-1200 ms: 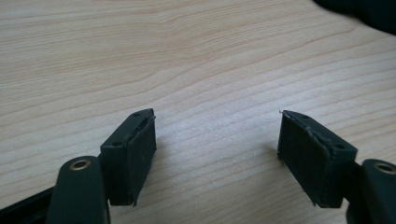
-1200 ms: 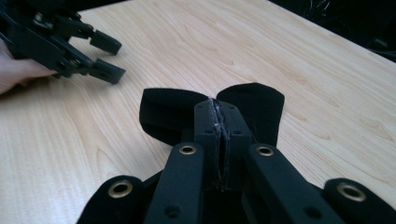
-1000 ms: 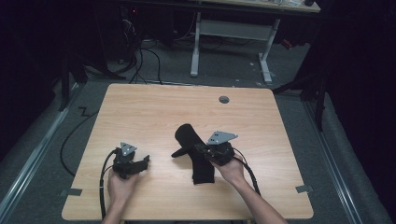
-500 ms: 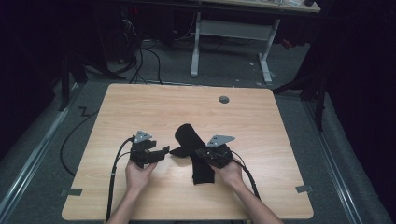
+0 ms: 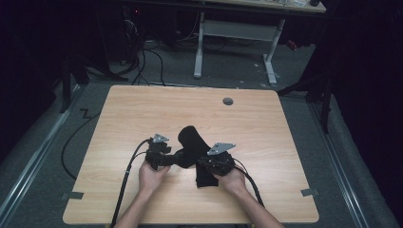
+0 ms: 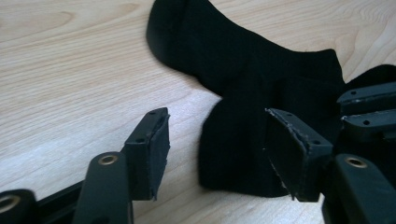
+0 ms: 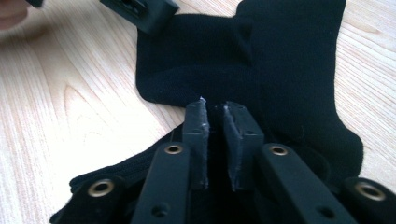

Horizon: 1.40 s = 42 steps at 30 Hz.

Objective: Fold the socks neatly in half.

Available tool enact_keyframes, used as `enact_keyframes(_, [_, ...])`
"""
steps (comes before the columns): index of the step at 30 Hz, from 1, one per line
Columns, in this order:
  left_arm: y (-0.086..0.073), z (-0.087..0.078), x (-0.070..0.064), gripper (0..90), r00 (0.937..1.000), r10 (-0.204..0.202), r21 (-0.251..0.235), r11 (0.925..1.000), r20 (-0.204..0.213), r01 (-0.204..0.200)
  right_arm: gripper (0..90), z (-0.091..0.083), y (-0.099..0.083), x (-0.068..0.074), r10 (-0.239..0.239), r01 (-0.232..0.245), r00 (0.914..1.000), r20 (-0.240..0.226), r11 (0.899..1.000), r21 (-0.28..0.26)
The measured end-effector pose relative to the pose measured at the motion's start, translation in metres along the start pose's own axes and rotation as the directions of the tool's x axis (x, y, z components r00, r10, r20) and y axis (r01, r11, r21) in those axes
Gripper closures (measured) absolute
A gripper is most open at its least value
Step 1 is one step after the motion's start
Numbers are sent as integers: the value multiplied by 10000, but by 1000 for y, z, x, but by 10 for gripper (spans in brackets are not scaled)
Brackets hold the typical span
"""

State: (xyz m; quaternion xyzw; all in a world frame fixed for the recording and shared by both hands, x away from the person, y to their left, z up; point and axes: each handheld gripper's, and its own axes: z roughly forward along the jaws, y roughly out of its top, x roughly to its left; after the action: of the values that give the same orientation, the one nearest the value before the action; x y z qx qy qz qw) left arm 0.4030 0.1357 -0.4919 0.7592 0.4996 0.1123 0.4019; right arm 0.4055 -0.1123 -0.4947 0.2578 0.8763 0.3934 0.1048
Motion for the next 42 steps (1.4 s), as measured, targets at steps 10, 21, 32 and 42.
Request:
enact_keyframes(10, [-1,7,-2,614,9992,346,113,9993,-204,-344,668,-22,2,8,235,-233,9997,58,9990,-390])
enact_keyframes(21, [4,6,-7,833,9941,989,1,9951,-441,-990,649,-18,-19,15,539,-546,9983,211,9978,365])
enact_keyframes(32, [20,-4,-15,863,9934,1113,-628,9916,-284,-1129,866,-17,-21,17,214,-232,9988,438,9989,400])
enact_keyframes(42, [35,-13,-18,865,9901,1354,-1074,9845,-382,-1388,894,-24,-20,19,39,-38,9979,654,10000,-13])
